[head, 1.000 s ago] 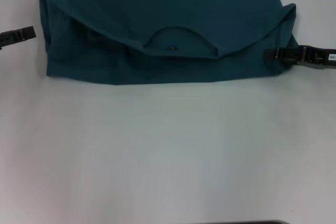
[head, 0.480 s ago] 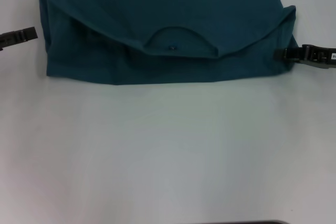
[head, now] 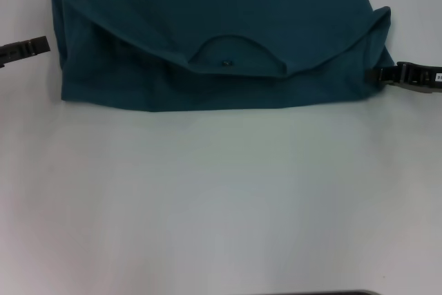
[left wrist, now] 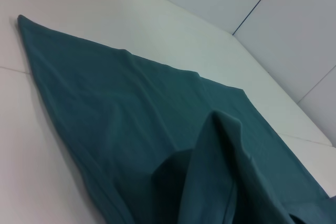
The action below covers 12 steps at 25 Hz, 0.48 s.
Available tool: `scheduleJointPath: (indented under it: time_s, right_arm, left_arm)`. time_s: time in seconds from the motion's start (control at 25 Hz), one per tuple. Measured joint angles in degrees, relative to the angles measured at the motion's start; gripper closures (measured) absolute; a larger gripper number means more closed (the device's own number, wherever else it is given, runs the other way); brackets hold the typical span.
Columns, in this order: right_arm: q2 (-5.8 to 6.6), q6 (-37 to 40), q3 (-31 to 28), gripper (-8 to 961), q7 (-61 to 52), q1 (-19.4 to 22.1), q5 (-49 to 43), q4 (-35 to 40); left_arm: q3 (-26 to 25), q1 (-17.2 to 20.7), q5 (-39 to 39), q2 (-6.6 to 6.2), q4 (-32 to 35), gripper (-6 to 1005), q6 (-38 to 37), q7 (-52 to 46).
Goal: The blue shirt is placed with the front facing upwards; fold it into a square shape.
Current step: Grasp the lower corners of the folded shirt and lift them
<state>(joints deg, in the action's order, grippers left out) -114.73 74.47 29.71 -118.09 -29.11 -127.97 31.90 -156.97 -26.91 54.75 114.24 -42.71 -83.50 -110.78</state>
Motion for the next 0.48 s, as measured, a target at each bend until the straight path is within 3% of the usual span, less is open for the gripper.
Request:
scheduleJointPath:
  time_s: [0.48]
  right_arm:
    - [0.46,0.2,-0.7,930,0.0,0.5,0.4,0.0]
  left_arm:
    - [0.7,0.8,-0.8,0.0,0.1,155,-0.8,0.4]
